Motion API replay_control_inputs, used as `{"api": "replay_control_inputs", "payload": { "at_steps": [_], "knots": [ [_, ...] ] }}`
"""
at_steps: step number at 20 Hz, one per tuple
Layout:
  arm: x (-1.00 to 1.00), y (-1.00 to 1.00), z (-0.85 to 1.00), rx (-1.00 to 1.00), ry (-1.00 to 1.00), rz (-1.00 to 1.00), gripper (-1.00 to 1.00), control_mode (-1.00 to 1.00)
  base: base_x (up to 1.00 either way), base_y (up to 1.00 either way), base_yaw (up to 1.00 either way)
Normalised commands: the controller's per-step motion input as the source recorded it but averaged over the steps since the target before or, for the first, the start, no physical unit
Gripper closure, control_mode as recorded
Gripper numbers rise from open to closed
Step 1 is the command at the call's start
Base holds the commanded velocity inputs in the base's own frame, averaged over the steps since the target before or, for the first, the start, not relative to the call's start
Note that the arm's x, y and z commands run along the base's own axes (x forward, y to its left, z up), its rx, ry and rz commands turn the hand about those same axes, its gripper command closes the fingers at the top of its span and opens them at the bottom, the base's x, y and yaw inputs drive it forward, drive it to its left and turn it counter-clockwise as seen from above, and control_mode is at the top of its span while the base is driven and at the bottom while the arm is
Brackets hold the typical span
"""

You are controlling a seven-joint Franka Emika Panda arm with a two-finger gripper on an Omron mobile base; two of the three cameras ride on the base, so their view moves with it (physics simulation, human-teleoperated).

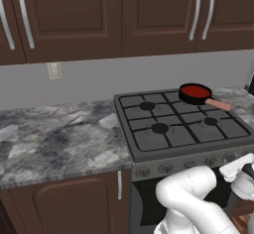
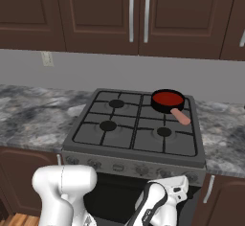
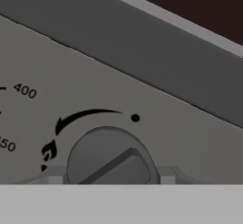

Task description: Wait until the marinara sauce is simmered to a deep red color and then turn off the stove.

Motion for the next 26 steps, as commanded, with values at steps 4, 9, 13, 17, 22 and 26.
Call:
{"api": "replay_control_inputs", "payload": {
  "at_steps": [4,9,13,17,22,26],
  "knots": [
    [0.00,0.00,0.00,0.13,0.00,0.00,1.00,-1.00,0.00,0.00,0.00],
    [0.00,-0.01,0.00,0.14,0.00,0.00,1.00,-1.00,0.00,0.00,0.00],
    [0.00,-0.01,0.00,0.13,0.00,0.00,1.00,-1.00,0.00,0.00,0.00],
    [0.00,0.00,0.00,0.13,0.00,0.00,1.00,-1.00,0.00,0.00,0.00],
    [0.00,-0.01,0.00,0.14,0.00,0.00,1.00,-1.00,0.00,0.00,0.00],
    [0.00,-0.01,0.00,0.14,0.00,0.00,1.00,-1.00,0.00,0.00,0.00]
  ]
}}
